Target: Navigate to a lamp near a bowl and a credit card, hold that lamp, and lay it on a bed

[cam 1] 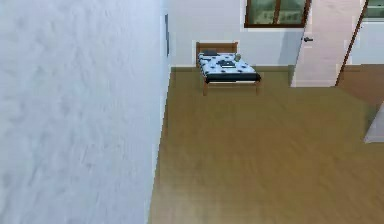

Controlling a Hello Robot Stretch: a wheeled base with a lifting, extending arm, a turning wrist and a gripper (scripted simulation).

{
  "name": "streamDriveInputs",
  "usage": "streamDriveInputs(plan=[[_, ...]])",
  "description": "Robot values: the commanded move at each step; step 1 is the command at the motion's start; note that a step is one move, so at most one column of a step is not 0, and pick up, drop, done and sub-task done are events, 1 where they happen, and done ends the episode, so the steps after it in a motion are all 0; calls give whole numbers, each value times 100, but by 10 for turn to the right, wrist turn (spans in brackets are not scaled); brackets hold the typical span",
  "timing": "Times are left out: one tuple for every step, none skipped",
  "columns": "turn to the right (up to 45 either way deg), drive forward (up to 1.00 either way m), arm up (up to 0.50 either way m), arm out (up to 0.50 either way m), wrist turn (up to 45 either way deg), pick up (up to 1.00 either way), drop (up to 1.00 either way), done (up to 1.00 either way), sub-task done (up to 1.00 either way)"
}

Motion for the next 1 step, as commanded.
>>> streamDriveInputs(plan=[[0,100,0,0,0,0,0,0,0]])
